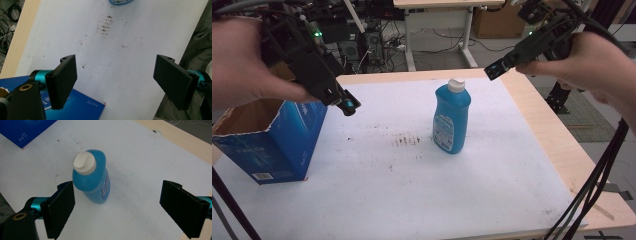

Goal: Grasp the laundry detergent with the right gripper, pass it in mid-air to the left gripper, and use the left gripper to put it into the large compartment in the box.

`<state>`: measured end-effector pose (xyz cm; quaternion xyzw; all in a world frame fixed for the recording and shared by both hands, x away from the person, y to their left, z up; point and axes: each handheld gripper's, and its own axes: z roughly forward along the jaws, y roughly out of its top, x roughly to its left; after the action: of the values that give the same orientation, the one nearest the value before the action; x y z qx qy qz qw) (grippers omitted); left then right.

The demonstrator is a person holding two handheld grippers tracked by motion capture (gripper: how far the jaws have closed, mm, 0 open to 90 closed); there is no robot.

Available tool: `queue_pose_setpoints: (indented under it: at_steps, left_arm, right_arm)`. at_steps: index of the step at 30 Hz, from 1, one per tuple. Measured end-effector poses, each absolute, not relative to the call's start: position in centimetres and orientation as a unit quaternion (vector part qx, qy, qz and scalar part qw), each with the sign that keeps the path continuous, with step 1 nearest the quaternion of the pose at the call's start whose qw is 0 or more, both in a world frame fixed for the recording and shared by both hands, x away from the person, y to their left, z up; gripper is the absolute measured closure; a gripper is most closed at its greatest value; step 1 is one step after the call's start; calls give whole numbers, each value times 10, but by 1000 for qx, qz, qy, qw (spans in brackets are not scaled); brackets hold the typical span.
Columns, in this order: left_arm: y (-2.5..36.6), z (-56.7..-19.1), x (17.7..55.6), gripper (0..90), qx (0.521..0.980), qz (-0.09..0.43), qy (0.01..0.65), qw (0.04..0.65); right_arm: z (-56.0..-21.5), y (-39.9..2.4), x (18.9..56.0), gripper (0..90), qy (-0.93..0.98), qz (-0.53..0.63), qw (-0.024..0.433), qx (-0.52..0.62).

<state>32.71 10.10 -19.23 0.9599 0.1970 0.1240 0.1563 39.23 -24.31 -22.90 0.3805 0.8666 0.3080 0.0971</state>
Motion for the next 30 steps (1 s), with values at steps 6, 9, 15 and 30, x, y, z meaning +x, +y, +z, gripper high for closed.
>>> queue_pose_setpoints:
  at_steps: [6,9,15,30]
  left_arm:
    - [101,-193,327,194,960,125,196,155]
    - [101,-193,327,194,960,125,196,156]
    - [101,-194,327,194,960,125,197,158]
    - [104,-196,326,194,960,122,198,156]
  right_arm:
    - [-253,-236,382,121,868,297,96,385]
    - [-264,-231,380,121,870,293,95,385]
    - [-282,-222,376,121,872,293,91,383]
    - [-315,-196,375,121,872,296,95,379]
